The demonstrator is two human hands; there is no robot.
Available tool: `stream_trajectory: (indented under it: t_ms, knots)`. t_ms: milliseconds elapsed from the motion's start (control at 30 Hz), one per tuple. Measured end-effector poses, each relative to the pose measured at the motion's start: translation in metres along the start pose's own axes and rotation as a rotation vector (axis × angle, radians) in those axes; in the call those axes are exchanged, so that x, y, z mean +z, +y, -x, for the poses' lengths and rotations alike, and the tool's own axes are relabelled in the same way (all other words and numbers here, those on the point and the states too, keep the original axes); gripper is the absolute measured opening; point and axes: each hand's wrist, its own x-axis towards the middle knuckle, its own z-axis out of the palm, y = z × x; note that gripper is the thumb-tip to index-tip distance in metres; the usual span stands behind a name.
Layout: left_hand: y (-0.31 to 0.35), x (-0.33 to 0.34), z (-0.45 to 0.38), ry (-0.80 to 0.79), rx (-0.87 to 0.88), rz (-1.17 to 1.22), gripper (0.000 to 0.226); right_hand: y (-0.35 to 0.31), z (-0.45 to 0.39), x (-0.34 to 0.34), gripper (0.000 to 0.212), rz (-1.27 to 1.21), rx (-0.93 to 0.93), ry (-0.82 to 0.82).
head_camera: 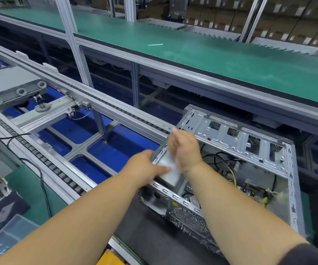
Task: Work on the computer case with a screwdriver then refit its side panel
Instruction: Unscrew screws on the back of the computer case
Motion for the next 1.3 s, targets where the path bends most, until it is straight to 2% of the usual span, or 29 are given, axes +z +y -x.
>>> stream_trajectory:
  t_ms: [67,200,267,333,433,500,633,700,767,833,900,967,1033,1133,1200,1300]
  knots:
    - [-0.004,-0.002,0.002,0.011,0.022,0.02,0.057,0.015,0.007,0.012,0.053,-0.154,0.037,-0.046]
    - [-0.006,-0.002,0.003,-0.003,0.032,0.014,0.048,0.017,0.003,-0.006,0.051,-0.262,-0.028,0.038]
    - [-0.007,-0.002,0.003,-0.019,0.027,0.055,0.049,0.018,0.004,-0.017,0.05,-0.201,-0.029,0.108]
    - [-0.008,-0.003,0.003,-0.036,0.028,0.071,0.05,0.021,0.006,-0.027,0.044,-0.032,0.007,0.242]
    - [-0.01,-0.002,0.005,-0.035,0.029,0.081,0.049,0.028,-0.001,-0.036,0.022,0.241,0.049,0.389]
    - [-0.009,-0.002,0.005,-0.022,0.021,0.106,0.05,0.032,-0.005,-0.036,0.007,0.409,0.097,0.364]
    - [-0.007,-0.001,0.006,-0.004,0.017,0.121,0.059,0.039,-0.008,-0.031,0.022,0.662,0.332,0.121]
    - [-0.008,-0.001,0.007,0.005,0.015,0.119,0.063,0.04,-0.007,-0.033,0.019,0.648,0.391,0.104]
    - [-0.008,-0.003,0.009,0.001,0.02,0.12,0.07,0.04,-0.004,-0.038,0.023,0.511,0.425,0.143]
    - [-0.012,-0.005,0.012,-0.051,0.098,0.14,0.082,0.041,0.001,-0.043,0.034,0.321,0.528,0.14]
    - [-0.019,-0.009,0.014,-0.145,0.282,0.096,0.093,0.044,0.007,-0.047,0.042,0.169,0.637,0.093]
    - [-0.028,-0.015,0.015,-0.193,0.513,-0.18,0.102,0.052,0.008,-0.05,0.053,0.149,0.654,0.05]
    - [-0.031,-0.02,0.013,-0.17,0.701,-0.502,0.108,0.056,0.006,-0.051,0.057,0.156,0.655,0.03]
    - [-0.027,-0.021,0.008,-0.163,0.772,-0.683,0.114,0.058,0.002,-0.052,0.062,0.141,0.677,0.029]
    - [-0.025,-0.018,0.005,-0.168,0.781,-0.7,0.117,0.06,0.001,-0.054,0.072,0.155,0.691,0.023]
    - [-0.026,-0.014,0.002,-0.16,0.778,-0.686,0.119,0.063,-0.002,-0.057,0.074,0.175,0.673,-0.002]
